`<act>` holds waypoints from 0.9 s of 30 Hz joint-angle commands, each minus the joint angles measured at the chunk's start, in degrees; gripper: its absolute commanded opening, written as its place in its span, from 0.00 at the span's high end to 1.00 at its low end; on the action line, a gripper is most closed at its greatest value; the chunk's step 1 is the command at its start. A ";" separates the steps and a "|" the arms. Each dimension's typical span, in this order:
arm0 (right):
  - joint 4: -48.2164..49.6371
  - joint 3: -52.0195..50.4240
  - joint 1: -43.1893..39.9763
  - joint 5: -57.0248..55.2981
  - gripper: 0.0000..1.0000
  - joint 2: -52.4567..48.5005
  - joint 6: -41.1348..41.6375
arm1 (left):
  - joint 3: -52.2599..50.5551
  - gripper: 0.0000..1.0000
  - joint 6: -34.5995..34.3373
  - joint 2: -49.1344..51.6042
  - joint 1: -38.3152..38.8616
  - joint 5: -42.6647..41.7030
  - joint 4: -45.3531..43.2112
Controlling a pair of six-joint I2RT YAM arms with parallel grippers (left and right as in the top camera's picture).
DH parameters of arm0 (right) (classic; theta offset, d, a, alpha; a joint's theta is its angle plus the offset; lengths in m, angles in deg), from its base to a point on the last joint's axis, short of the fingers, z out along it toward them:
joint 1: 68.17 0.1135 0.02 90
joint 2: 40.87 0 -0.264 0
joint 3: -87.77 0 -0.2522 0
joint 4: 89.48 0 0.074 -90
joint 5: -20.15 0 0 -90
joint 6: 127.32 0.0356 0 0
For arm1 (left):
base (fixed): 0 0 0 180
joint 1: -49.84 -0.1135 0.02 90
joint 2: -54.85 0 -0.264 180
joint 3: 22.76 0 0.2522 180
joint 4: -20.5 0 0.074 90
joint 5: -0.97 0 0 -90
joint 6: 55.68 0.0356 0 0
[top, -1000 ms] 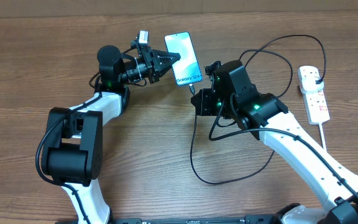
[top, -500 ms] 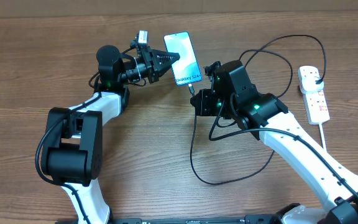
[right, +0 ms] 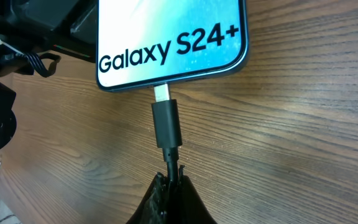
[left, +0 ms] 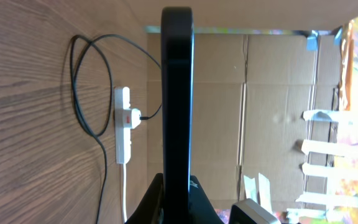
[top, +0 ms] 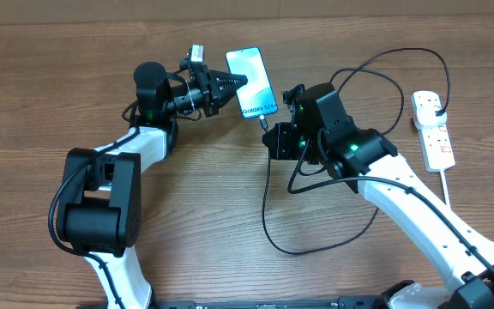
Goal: Plug charger to phone and switch on socket
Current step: 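Align the plug tip with the phone's port using the right gripper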
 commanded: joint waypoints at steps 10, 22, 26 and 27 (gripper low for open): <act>0.50 -0.15 -0.44 0.26 0.96 0.15 0.85 | 1.73 0.96 1.38 -0.28 -0.57 0.04 0.07; 0.24 -0.15 -0.44 1.53 0.96 0.13 0.85 | 1.73 0.96 1.36 -0.28 -0.57 0.04 -0.37; 0.22 -0.15 -0.44 1.36 0.96 0.13 0.85 | 1.73 0.96 1.36 -0.28 -0.57 0.02 -0.76; 0.20 -0.15 -0.44 0.85 0.96 0.13 0.87 | 1.73 0.96 1.36 -0.28 -0.55 0.00 -0.76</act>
